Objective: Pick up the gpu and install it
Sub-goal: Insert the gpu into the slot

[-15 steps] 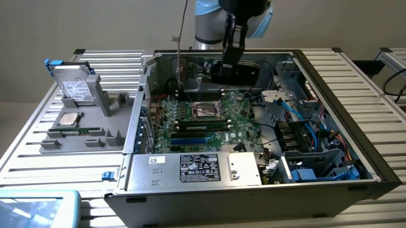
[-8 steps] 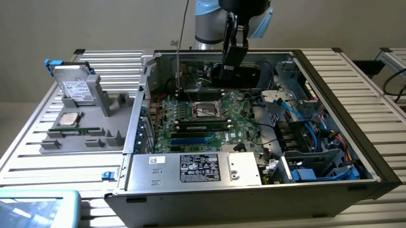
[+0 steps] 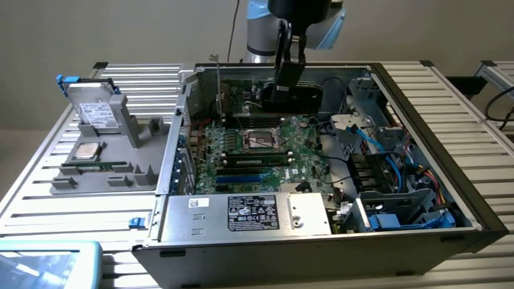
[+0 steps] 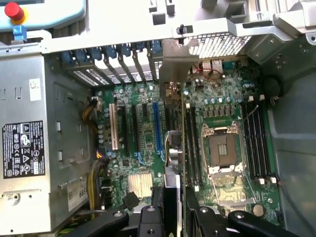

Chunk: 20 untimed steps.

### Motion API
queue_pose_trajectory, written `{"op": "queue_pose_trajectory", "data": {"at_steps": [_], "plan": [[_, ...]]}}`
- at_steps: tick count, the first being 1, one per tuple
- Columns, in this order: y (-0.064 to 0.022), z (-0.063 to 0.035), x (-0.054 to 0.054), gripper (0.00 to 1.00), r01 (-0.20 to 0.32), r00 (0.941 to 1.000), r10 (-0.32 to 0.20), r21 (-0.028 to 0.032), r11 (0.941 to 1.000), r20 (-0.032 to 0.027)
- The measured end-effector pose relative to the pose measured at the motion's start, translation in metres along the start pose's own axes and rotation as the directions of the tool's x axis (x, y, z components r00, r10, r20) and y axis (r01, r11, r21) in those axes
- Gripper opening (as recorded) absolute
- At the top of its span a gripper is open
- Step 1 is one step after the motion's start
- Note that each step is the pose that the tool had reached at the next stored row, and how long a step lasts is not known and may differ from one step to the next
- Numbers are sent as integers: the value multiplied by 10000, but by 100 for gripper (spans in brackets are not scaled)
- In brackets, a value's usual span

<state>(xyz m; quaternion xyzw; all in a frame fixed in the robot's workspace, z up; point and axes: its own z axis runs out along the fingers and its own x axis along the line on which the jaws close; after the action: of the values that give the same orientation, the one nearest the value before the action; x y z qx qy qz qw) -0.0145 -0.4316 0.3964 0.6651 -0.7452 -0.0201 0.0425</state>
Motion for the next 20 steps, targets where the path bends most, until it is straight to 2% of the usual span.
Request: {"op": "queue_pose_trajectory", "data": {"at_steps": [2,4,9,10,14,18,20], "plan": [[5,31,0,28,77,10000,-77,2,10000,18],[6,58,-1,28,103,9999,-103,31,9999,25],[65,125,4,28,423,9990,-424,36,9991,141],[73,134,5,28,513,9986,-514,39,9987,149],[129,175,10,28,711,9974,-712,43,9975,137],[198,254,16,28,802,9967,-802,46,9968,130],[206,293,16,28,821,9965,-822,47,9966,129]]}}
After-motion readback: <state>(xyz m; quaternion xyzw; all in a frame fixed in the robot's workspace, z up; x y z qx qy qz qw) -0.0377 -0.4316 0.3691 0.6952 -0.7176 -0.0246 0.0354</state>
